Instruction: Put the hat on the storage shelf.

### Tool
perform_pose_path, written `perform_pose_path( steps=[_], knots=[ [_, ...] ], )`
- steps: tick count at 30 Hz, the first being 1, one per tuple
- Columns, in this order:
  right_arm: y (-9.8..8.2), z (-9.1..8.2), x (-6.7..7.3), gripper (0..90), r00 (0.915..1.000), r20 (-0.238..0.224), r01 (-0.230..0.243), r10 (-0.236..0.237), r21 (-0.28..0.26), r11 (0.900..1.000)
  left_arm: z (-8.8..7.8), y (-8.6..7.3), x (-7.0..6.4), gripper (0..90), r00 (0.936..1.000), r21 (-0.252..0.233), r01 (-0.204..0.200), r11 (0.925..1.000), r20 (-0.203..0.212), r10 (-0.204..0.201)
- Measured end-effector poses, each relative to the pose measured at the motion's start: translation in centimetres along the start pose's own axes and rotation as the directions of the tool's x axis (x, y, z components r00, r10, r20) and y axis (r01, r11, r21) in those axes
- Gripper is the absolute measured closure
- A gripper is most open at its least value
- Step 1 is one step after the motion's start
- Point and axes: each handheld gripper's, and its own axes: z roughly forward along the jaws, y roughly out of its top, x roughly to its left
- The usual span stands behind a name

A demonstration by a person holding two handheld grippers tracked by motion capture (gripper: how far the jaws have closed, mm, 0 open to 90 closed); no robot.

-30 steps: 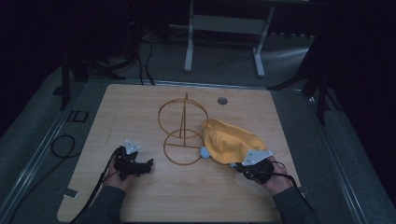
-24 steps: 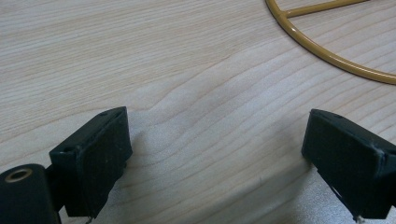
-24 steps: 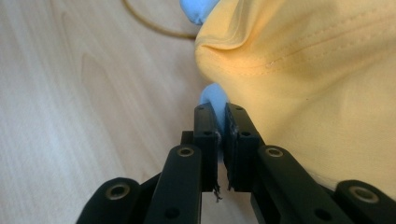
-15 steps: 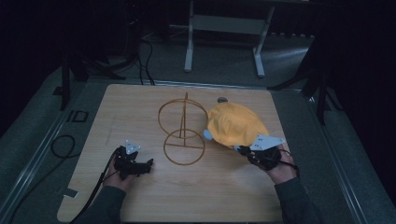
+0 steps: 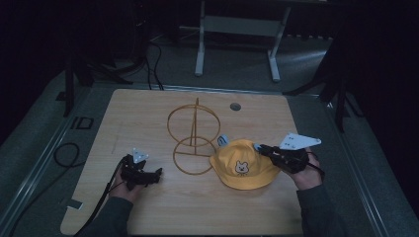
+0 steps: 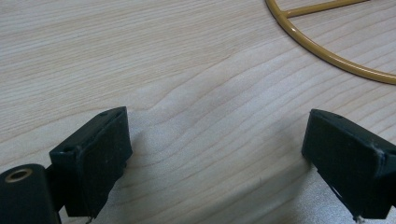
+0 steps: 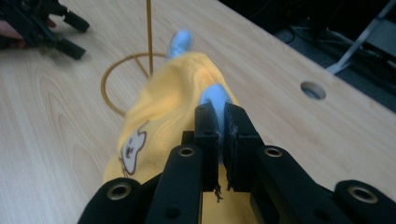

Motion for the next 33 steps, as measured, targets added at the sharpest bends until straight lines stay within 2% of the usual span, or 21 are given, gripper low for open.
perform_pose_path(
  steps=[5,8,13,21,24,30,31,32,33],
  knots=[
    [-1.6,-0.4,-0.3,80.4,0.9994,-0.027,-0.022,0.023,0.053,0.998,0.0,0.0,0.0,8.3,1.0000,-0.001,0.001,1.0000,0.000,-0.001],
    [-1.9,-0.8,-0.3,70.0,0.9996,-0.023,-0.015,0.017,0.079,0.997,0.0,0.0,0.0,8.3,1.0000,0.000,0.001,1.0000,0.000,-0.001],
    [-1.3,-0.4,-0.2,62.9,0.9997,-0.019,0.019,-0.017,0.143,0.990,0.0,0.0,0.0,8.3,1.0000,0.000,0.000,1.0000,0.000,0.000],
    [0.4,0.6,-0.4,56.1,0.9984,-0.027,0.053,-0.049,0.174,0.983,0.0,0.0,0.0,8.3,1.0000,-0.001,0.001,1.0000,0.000,-0.001],
    [1.3,0.9,-0.4,50.6,0.9967,-0.048,0.074,-0.065,0.222,0.972,0.0,0.0,0.0,8.3,1.0000,0.000,0.001,1.0000,0.000,-0.001],
    [2.3,1.8,-0.3,48.2,0.9914,-0.078,0.123,-0.105,0.283,0.951,0.0,0.0,0.0,8.3,1.0000,0.002,0.001,1.0000,0.001,-0.001],
    [2.3,1.8,-0.3,48.2,0.9914,-0.078,0.123,-0.105,0.283,0.951,0.0,0.0,0.0,8.3,1.0000,0.002,0.001,1.0000,0.001,-0.001],
    [2.7,2.2,-0.3,47.3,0.9890,-0.088,0.140,-0.119,0.304,0.942,0.0,0.0,0.0,8.3,1.0000,0.001,0.001,1.0000,0.001,-0.001],
    [2.8,2.3,-0.3,46.5,0.9881,-0.090,0.147,-0.125,0.311,0.939,0.0,0.0,0.0,8.3,1.0000,0.001,0.001,1.0000,0.001,-0.001]
  ],
)
